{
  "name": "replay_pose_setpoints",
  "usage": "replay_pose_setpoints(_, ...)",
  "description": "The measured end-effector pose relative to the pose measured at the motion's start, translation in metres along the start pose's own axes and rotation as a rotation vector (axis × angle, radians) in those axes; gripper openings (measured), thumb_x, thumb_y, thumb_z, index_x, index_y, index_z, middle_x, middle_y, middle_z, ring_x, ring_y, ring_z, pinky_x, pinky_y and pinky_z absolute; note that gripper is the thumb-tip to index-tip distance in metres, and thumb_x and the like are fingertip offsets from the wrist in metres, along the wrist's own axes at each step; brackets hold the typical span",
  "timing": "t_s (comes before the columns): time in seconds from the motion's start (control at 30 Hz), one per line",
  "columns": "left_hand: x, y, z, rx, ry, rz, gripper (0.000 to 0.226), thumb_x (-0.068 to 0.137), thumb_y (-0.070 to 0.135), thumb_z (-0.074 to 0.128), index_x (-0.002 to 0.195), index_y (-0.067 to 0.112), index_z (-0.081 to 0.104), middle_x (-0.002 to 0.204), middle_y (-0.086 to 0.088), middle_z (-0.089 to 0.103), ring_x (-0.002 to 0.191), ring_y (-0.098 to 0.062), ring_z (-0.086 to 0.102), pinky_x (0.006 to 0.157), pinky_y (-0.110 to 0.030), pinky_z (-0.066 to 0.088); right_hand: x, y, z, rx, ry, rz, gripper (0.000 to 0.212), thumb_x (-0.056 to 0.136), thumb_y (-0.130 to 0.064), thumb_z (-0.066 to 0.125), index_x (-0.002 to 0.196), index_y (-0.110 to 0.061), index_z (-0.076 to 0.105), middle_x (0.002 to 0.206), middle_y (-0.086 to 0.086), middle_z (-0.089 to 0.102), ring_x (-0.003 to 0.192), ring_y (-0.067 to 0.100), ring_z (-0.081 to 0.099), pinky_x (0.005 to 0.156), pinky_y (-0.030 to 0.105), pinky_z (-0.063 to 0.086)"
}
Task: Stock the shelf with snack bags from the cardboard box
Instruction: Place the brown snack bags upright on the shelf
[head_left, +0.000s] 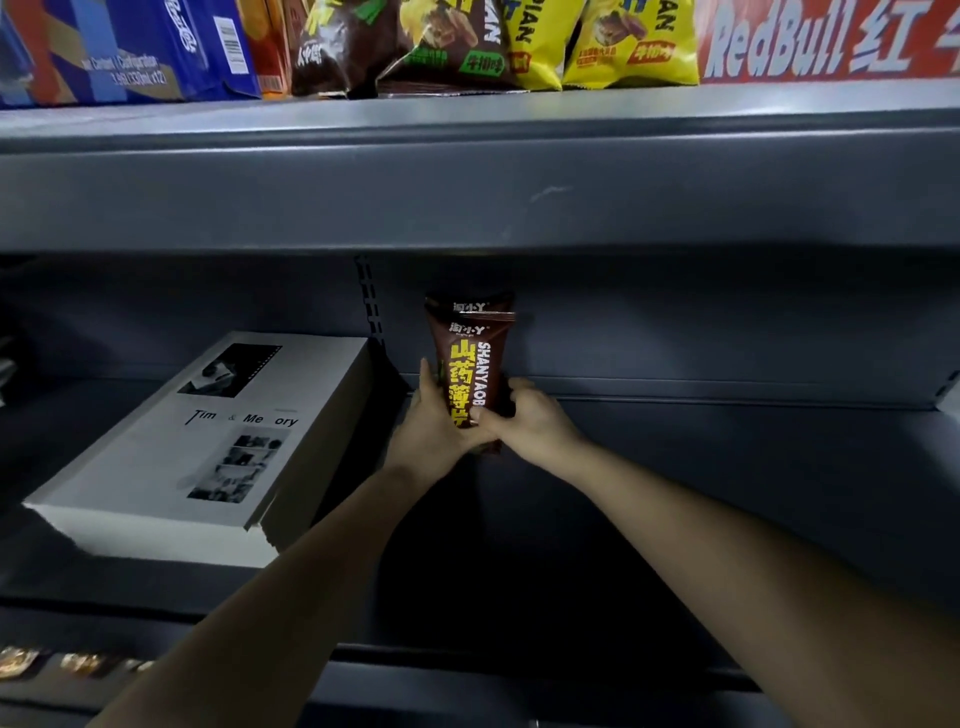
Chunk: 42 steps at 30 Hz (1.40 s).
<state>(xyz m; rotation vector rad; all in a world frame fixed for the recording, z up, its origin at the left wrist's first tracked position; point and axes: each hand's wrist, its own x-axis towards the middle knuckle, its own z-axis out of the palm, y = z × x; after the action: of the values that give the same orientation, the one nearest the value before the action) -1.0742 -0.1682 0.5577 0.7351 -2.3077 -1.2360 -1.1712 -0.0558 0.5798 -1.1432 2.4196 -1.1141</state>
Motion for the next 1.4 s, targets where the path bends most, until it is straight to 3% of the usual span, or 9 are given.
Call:
replay_pose_setpoints(0.1,-0.009,0.006,-0.006,-0.132,0.062,0.023,0.126,0.056,0.045,0.088,0.151,0.023,0.008,0.145,-0.002,0.038,0.131,-0.014,0.043,0.109,-0.041,0.038,-0.008,0.002,-0.018,-0.001,0.069,0.012,0.059,0.091,-0.049,0.055,0.135,-0.011,0.049,0.133,0.008,0.057,0.123,0.026,0.053,0.095,0.031,0.045)
replay_pose_setpoints(0.23,-0.035,0.028,-0.011,-0.017,0.310,0.117,0.080,0.085,0.038,0.065,0.148,0.011,0.024,0.147,-0.008,0.036,0.136,-0.020,0.035,0.112,-0.042,0.034,-0.026,0.010,-0.047,-0.033,0.092,0.053,0.053,0.092,-0.050,0.051,0.128,-0.012,0.054,0.127,0.008,0.061,0.119,0.027,0.055,0.094,0.037,0.047)
replay_pose_setpoints(0.4,-0.068,0.070,0.002,0.231,0.447,0.309,0.032,0.097,0.021,0.048,0.126,0.009,0.052,0.118,-0.014,0.059,0.111,-0.031,0.055,0.092,-0.047,0.046,-0.065,0.020,-0.084,-0.045,0.095,0.054,0.030,0.094,-0.043,0.052,0.102,-0.015,0.061,0.098,0.003,0.062,0.104,0.025,0.060,0.080,0.030,0.046)
replay_pose_setpoints(0.57,-0.107,0.118,0.048,0.298,0.337,0.414,0.019,0.098,0.022,0.045,0.106,0.012,0.059,0.096,-0.010,0.067,0.089,-0.028,0.063,0.072,-0.037,0.049,-0.118,0.041,-0.124,-0.057,0.093,0.083,0.029,0.093,-0.042,0.052,0.097,-0.016,0.064,0.088,-0.001,0.061,0.094,0.022,0.061,0.078,0.030,0.047)
replay_pose_setpoints(0.87,-0.226,0.191,0.191,0.131,0.223,0.744,0.034,0.097,0.031,0.033,0.106,0.013,0.060,0.072,0.000,0.065,0.061,-0.019,0.062,0.056,-0.039,0.052,-0.237,0.110,-0.216,0.015,0.169,0.103,0.022,0.094,-0.034,0.051,0.083,-0.018,0.063,0.090,-0.001,0.067,0.092,0.017,0.062,0.079,0.030,0.048)
replay_pose_setpoints(0.97,-0.265,0.199,0.242,0.078,0.130,0.748,0.024,0.096,0.030,0.035,0.101,0.022,0.057,0.068,-0.001,0.064,0.057,-0.025,0.061,0.053,-0.040,0.050,-0.279,0.136,-0.243,0.036,0.189,0.135,0.030,0.095,-0.036,0.052,0.073,-0.017,0.060,0.077,-0.002,0.063,0.074,0.013,0.057,0.068,0.026,0.040)
replay_pose_setpoints(1.13,-0.310,0.189,0.311,0.268,0.001,0.686,0.037,0.091,0.037,0.031,0.097,0.020,0.064,0.069,-0.004,0.068,0.059,-0.029,0.063,0.051,-0.040,0.050,-0.344,0.171,-0.269,0.133,0.134,0.200,0.033,0.097,-0.028,0.051,0.087,0.000,0.066,0.068,0.005,0.065,0.061,0.018,0.058,0.067,0.035,0.051)
replay_pose_setpoints(1.3,-0.332,0.163,0.356,0.473,-0.267,0.439,0.026,0.099,0.033,0.036,0.102,0.019,0.058,0.084,-0.006,0.067,0.074,-0.028,0.063,0.060,-0.031,0.042,-0.395,0.212,-0.275,-0.017,-0.170,0.263,0.027,0.096,-0.023,0.048,0.083,-0.006,0.065,0.068,0.003,0.063,0.053,0.008,0.054,0.048,0.016,0.040)
replay_pose_setpoints(1.4,-0.344,0.144,0.372,0.587,-0.353,0.310,0.025,0.099,0.030,0.038,0.101,0.019,0.061,0.094,-0.003,0.068,0.083,-0.023,0.062,0.066,-0.030,0.039,-0.415,0.245,-0.268,-0.138,-0.447,0.319,0.025,0.096,-0.031,0.052,0.095,-0.009,0.065,0.082,0.005,0.066,0.069,0.019,0.061,0.057,0.023,0.048)
